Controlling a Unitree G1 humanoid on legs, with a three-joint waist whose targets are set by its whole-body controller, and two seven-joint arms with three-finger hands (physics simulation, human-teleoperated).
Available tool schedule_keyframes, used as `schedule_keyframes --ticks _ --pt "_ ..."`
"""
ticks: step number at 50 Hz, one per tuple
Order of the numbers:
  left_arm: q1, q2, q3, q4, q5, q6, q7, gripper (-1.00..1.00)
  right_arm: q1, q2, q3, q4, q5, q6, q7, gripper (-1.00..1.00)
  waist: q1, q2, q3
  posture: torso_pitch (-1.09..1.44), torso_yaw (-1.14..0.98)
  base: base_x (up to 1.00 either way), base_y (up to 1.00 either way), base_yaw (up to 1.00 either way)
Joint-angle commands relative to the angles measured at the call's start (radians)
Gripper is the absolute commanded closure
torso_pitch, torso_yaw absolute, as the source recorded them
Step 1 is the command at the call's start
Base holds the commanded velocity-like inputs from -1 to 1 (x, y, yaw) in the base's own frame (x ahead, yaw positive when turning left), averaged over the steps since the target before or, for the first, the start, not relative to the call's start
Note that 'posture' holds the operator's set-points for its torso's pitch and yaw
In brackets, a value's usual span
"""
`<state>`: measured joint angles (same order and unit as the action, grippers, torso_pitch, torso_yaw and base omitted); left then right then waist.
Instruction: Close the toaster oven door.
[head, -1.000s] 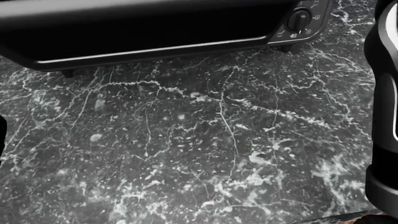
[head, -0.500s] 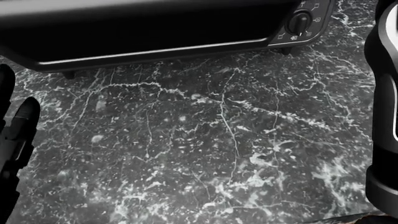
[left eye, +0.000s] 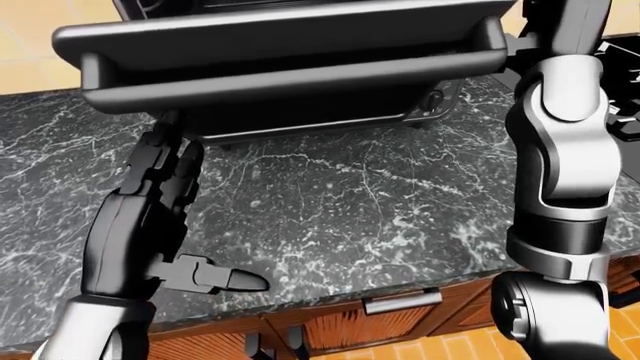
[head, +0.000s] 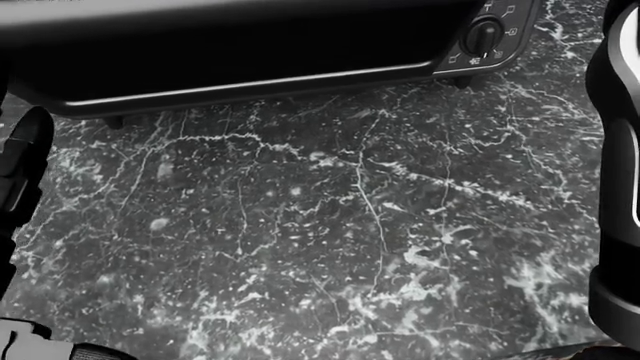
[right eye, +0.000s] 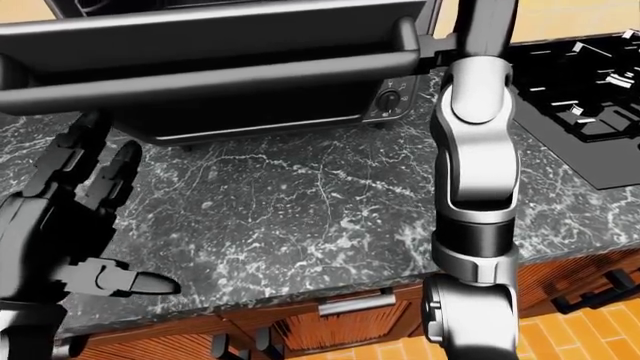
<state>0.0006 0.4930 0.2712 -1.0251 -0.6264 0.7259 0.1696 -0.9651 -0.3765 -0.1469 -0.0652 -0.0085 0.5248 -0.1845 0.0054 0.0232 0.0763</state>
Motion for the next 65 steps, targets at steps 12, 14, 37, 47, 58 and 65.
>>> schedule_keyframes --ticks 12,14,37,47,58,65 --pt "-0.235 -0.106 0.095 -0.022 0.069 0.260 -0.113 -1.00 -0.056 -0.008 -0.038 -0.083 0.008 -0.100 -0.036 -1.00 -0.002 -0.006 -0.038 0.00 0.00 0.00 0.00 0.00" --pt "-0.251 -0.117 0.099 -0.022 0.090 0.276 -0.133 -1.00 -0.056 -0.008 -0.038 -0.083 0.007 -0.101 -0.036 -1.00 -0.004 -0.006 -0.037 0.00 0.00 0.00 0.00 0.00" --pt "-0.392 -0.142 0.120 -0.002 0.183 0.405 -0.228 -1.00 -0.051 -0.002 -0.035 -0.096 -0.006 -0.100 -0.031 -1.00 -0.004 -0.011 -0.033 0.00 0.00 0.00 0.00 0.00" --pt "-0.444 -0.121 0.120 0.006 0.173 0.450 -0.227 -1.00 -0.040 0.000 -0.036 -0.097 -0.005 -0.105 -0.030 -1.00 -0.007 -0.011 -0.032 0.00 0.00 0.00 0.00 0.00" --pt "-0.490 -0.100 0.113 0.008 0.169 0.490 -0.234 -1.00 -0.031 0.002 -0.038 -0.099 -0.001 -0.106 -0.032 -1.00 -0.009 -0.011 -0.032 0.00 0.00 0.00 0.00 0.00" --pt "-0.518 -0.086 0.071 0.034 0.203 0.488 -0.242 -1.00 -0.026 0.005 -0.036 -0.101 -0.002 -0.105 -0.032 -1.00 -0.009 -0.011 -0.031 0.00 0.00 0.00 0.00 0.00"
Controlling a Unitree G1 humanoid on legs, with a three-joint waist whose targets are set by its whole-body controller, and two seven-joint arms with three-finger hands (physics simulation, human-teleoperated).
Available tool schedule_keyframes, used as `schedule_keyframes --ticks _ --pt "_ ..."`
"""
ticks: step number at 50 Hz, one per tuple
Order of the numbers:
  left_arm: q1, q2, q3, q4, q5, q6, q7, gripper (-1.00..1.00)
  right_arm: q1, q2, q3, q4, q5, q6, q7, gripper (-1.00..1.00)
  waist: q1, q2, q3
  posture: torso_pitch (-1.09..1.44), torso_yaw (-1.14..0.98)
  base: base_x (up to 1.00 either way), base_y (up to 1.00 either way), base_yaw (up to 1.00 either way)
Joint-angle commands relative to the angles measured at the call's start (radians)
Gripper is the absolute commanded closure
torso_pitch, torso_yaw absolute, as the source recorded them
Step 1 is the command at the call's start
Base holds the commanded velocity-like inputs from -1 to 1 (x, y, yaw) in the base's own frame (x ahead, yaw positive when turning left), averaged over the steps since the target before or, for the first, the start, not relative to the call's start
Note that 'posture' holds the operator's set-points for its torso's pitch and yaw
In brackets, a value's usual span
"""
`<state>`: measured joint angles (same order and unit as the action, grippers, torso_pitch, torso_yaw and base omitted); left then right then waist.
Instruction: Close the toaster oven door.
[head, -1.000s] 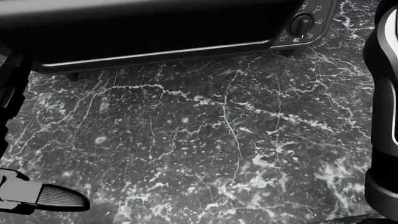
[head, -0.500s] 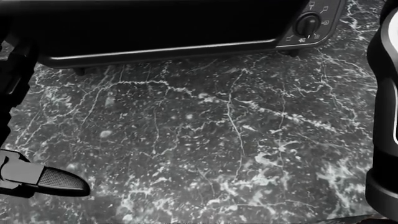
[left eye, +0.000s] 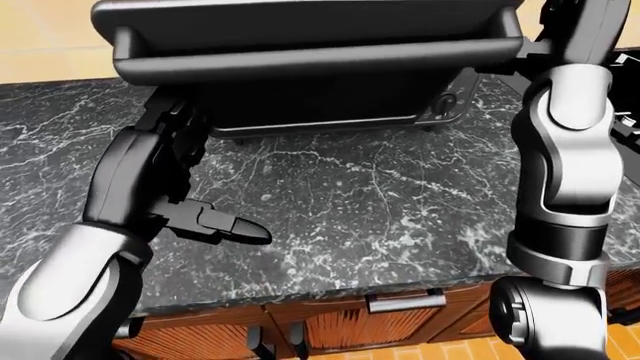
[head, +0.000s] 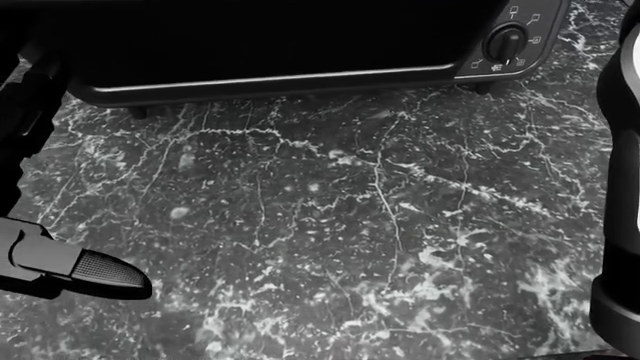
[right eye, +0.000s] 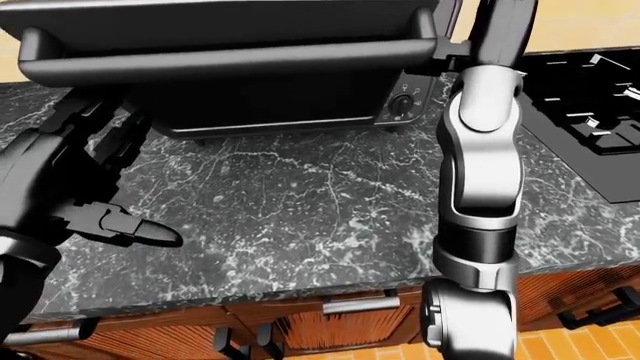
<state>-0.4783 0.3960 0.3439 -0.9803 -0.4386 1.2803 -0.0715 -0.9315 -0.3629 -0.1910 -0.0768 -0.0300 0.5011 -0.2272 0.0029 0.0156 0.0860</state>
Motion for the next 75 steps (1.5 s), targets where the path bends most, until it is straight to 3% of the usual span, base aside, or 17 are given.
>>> schedule_keyframes --ticks 1,42,75 --pt "-0.045 0.012 -0.006 -0.008 0.021 -0.064 -0.003 -1.00 -0.059 -0.009 0.008 -0.089 0.020 -0.082 0.011 -1.00 -0.006 -0.003 -0.040 0.00 0.00 0.00 0.00 0.00" --pt "-0.263 0.069 -0.067 0.142 0.164 -0.022 -0.130 -1.00 0.012 0.012 0.012 -0.062 0.008 -0.056 0.001 -1.00 -0.005 -0.004 -0.041 0.00 0.00 0.00 0.00 0.00" --pt "-0.374 0.090 -0.108 0.267 0.260 -0.055 -0.200 -1.00 0.030 0.023 0.012 -0.057 -0.024 -0.048 0.006 -1.00 0.009 -0.030 -0.048 0.00 0.00 0.00 0.00 0.00"
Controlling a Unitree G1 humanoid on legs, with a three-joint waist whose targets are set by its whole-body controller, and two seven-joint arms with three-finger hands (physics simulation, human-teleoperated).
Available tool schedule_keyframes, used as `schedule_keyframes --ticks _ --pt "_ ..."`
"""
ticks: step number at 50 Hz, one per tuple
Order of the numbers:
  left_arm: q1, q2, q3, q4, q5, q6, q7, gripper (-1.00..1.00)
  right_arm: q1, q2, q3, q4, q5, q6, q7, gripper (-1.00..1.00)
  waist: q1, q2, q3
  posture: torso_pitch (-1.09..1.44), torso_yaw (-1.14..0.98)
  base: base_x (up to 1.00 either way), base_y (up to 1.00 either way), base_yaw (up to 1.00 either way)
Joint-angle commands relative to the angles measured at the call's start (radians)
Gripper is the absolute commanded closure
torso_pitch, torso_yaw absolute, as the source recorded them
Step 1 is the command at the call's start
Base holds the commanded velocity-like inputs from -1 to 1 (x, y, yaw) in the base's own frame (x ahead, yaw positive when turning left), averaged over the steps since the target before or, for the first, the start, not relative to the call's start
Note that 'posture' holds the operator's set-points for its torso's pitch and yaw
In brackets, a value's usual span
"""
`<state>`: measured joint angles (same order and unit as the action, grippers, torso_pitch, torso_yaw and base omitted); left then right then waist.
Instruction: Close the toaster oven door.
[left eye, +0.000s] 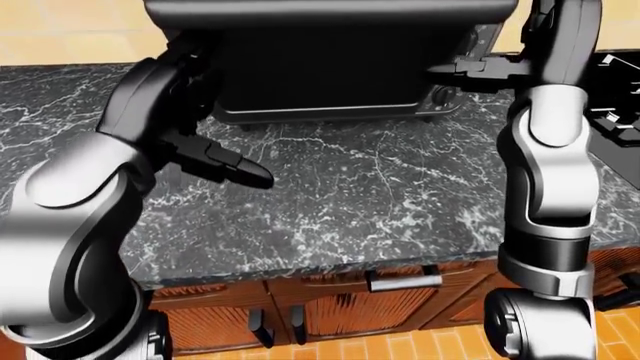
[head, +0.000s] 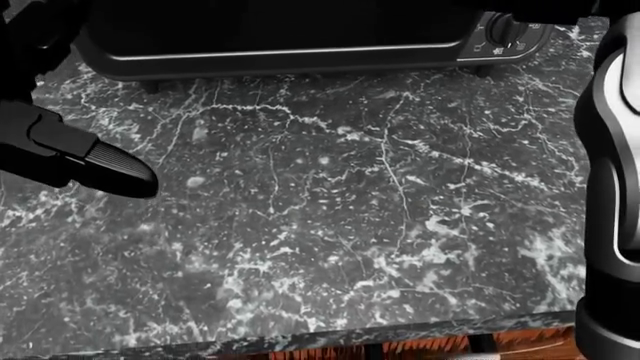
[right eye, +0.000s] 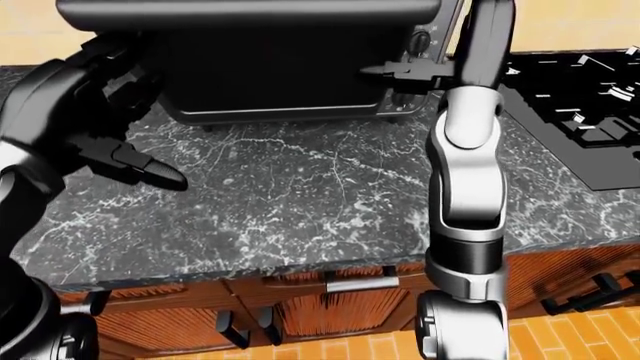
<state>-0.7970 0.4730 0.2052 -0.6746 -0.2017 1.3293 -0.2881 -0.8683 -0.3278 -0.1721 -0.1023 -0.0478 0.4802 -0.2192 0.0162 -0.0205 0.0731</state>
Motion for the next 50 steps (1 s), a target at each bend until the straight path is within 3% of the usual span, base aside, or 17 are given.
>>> schedule_keyframes --ticks 1,30,50 --pt "-0.057 0.015 0.029 -0.034 0.025 -0.105 0.013 -1.00 -0.033 -0.012 -0.007 -0.033 -0.006 -0.026 -0.002 -1.00 -0.004 0.006 -0.036 0.00 0.00 0.00 0.00 0.00" --pt "-0.186 0.028 0.004 0.095 0.075 -0.094 -0.042 -1.00 -0.026 -0.009 -0.008 -0.036 -0.011 -0.024 -0.001 -1.00 -0.001 0.002 -0.036 0.00 0.00 0.00 0.00 0.00" --pt "-0.303 0.032 -0.027 0.271 0.130 -0.158 -0.067 -1.00 -0.017 -0.010 -0.011 -0.034 -0.011 -0.028 -0.001 -1.00 -0.001 -0.001 -0.036 0.00 0.00 0.00 0.00 0.00"
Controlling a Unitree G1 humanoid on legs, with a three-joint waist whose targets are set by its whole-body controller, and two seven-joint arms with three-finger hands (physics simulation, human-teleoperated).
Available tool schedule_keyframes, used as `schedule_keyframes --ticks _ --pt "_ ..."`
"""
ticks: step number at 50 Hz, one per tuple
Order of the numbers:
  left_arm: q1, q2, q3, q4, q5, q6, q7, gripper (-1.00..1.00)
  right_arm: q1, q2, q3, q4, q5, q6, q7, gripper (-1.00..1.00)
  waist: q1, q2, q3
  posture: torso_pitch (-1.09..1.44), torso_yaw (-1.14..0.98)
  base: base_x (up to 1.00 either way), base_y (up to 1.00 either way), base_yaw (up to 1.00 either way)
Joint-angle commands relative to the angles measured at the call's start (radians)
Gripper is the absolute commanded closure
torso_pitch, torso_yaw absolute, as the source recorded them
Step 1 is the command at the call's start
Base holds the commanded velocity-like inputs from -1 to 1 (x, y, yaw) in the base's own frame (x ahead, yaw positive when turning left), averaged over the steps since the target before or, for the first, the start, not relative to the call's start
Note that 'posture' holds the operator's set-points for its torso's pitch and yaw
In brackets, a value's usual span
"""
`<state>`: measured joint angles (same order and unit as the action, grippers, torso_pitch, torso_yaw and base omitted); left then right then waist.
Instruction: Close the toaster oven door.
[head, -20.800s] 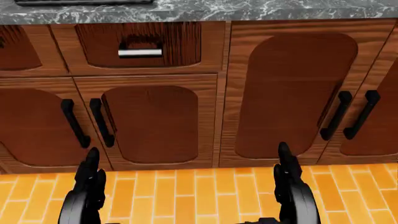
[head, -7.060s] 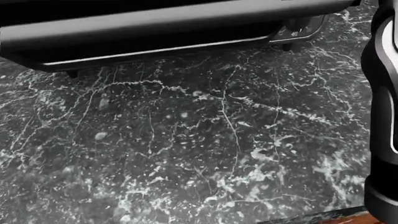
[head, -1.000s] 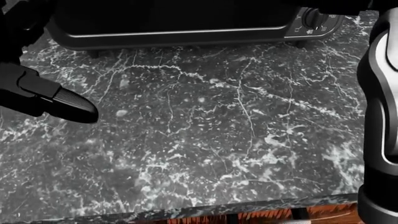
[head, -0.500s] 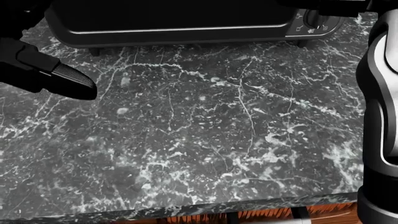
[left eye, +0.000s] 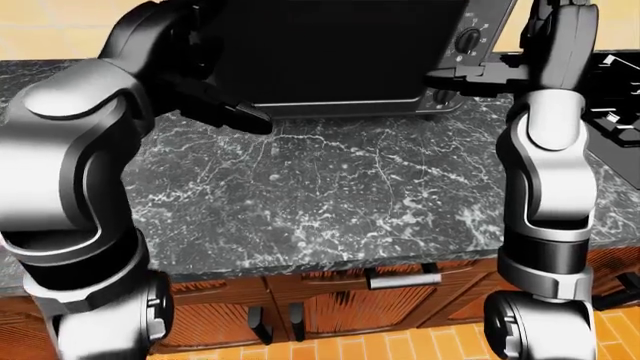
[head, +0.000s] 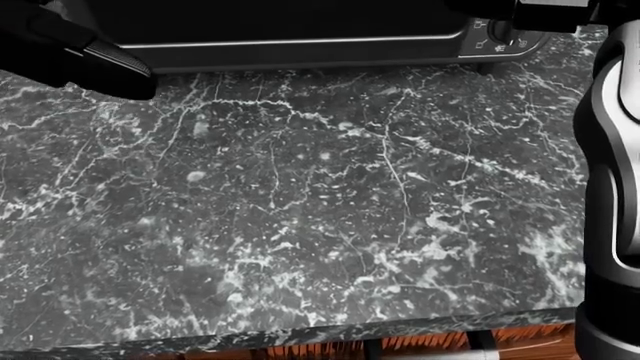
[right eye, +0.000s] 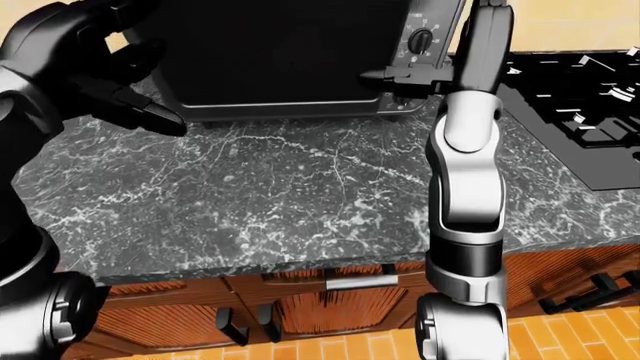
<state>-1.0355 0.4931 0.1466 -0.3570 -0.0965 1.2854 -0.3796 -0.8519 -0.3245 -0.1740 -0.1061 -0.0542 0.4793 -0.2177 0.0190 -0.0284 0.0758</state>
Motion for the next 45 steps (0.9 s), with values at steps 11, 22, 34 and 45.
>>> schedule_keyframes --ticks 11,22,34,45 --pt "-0.104 0.005 0.026 0.017 0.050 -0.142 0.015 -1.00 -0.032 -0.013 -0.008 -0.039 -0.003 -0.020 -0.002 -1.00 -0.005 0.005 -0.039 0.00 0.00 0.00 0.00 0.00" --pt "-0.121 0.002 0.022 0.113 0.075 -0.206 0.005 -1.00 -0.035 -0.013 -0.007 -0.039 -0.004 -0.019 -0.002 -1.00 -0.005 0.006 -0.040 0.00 0.00 0.00 0.00 0.00" --pt "-0.143 -0.010 0.017 0.198 0.099 -0.258 0.006 -1.00 -0.034 -0.013 -0.008 -0.040 -0.003 -0.016 -0.002 -1.00 -0.004 0.007 -0.039 0.00 0.00 0.00 0.00 0.00" --pt "-0.175 -0.024 0.008 0.250 0.110 -0.279 0.008 -1.00 -0.030 -0.013 -0.009 -0.040 -0.002 -0.020 -0.002 -1.00 -0.004 0.003 -0.038 0.00 0.00 0.00 0.00 0.00"
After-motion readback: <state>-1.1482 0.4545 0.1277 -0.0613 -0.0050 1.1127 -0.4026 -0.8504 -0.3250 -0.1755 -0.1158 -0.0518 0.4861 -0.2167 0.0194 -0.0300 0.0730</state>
